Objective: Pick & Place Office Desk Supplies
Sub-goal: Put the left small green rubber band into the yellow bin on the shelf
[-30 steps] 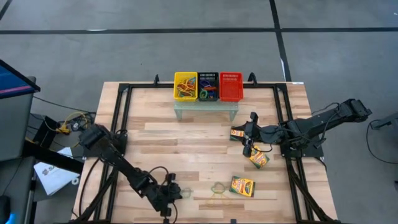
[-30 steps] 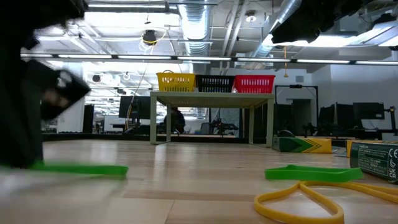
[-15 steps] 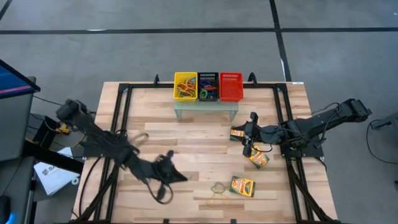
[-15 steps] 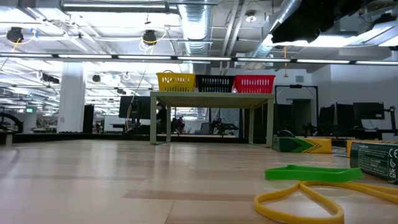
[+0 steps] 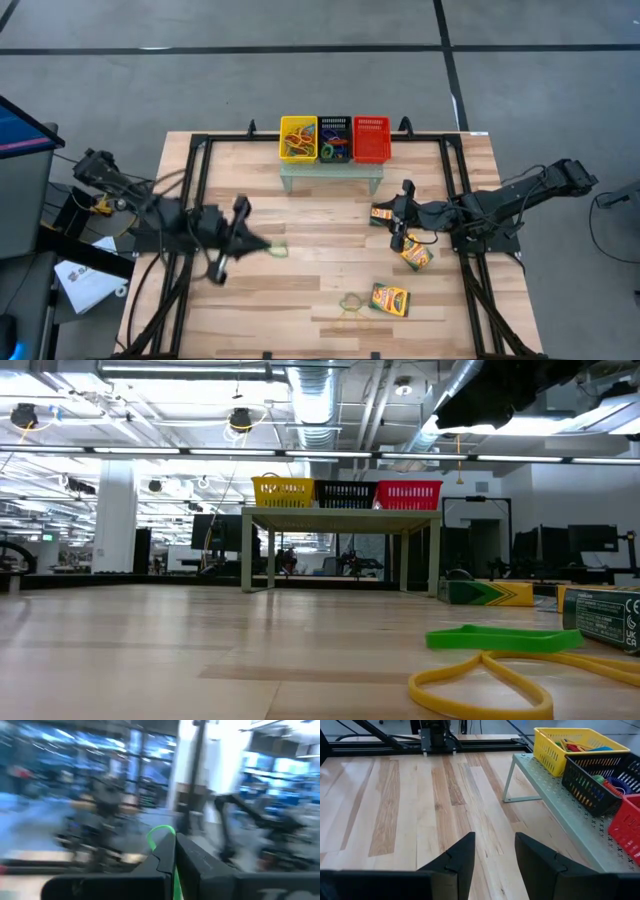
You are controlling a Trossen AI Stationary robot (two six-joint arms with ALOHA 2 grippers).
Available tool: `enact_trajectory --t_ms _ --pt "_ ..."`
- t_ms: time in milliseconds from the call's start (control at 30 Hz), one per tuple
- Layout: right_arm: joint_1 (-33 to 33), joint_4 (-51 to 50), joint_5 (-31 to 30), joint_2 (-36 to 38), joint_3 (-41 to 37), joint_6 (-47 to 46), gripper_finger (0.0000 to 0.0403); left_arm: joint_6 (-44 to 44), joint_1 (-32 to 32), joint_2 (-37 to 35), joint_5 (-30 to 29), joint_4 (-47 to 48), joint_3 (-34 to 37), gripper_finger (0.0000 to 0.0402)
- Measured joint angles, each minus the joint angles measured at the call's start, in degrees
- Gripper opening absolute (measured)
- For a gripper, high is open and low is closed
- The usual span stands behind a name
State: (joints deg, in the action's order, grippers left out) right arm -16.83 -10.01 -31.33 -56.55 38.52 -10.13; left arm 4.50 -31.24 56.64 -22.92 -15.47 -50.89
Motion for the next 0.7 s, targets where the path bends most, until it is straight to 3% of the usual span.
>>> enact_trajectory --t_ms 167,300,533,700 --pt "0.14 0.28 -0.04 0.00 0.00 0.00 0.0136 -7.40 10.94 -2.19 -0.17 -0.02 0.00 0.0001" --pt "0.14 0.28 -0.02 0.00 0.00 -0.02 0.0136 -7.59 24.00 -1.06 3.16 0.21 0.00 0.0001" --pt "0.06 0.17 -0.01 0.00 0.00 -1.84 0.0136 -5.66 46.69 7.03 13.74 -0.32 0.00 0.0001" --pt "-0.43 0.15 0.00 0.00 0.00 -1.92 0.0136 -5.54 56.48 14.63 14.90 -0.30 0.00 0.0001"
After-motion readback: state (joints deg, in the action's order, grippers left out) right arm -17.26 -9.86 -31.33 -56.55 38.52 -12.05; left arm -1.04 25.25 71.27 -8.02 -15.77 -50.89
